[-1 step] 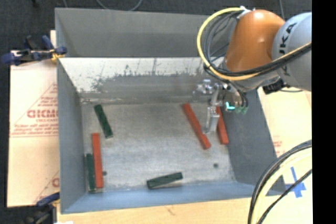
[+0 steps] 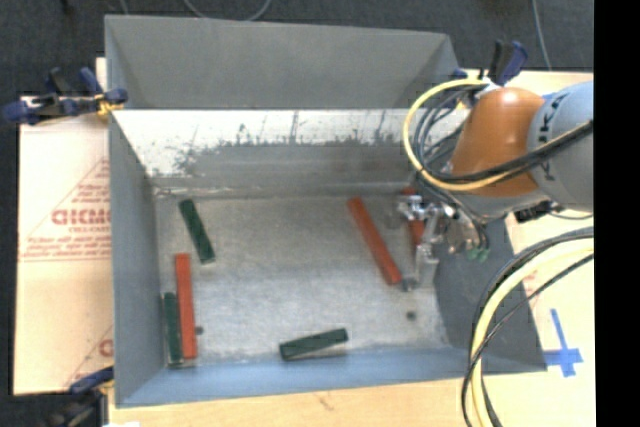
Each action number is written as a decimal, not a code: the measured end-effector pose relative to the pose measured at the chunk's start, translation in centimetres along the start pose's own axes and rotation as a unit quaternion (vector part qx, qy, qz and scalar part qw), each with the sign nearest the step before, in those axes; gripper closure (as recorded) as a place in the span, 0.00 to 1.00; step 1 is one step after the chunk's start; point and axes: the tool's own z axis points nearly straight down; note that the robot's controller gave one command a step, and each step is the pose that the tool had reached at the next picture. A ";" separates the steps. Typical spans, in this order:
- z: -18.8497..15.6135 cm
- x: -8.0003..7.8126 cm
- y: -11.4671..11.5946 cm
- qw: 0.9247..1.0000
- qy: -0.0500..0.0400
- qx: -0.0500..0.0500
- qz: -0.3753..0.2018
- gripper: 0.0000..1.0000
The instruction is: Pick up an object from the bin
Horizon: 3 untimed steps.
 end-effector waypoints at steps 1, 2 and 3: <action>-0.4 -1.2 -2.6 0.982 -0.003 -0.003 -0.190 0.00; -9.9 -2.5 -3.2 0.958 -0.006 0.002 -0.287 0.00; -0.8 -5.0 2.3 0.920 -0.007 0.002 -0.393 0.00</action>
Offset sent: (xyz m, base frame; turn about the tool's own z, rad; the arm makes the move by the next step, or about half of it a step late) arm 0.0106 -0.0273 0.0028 -0.3870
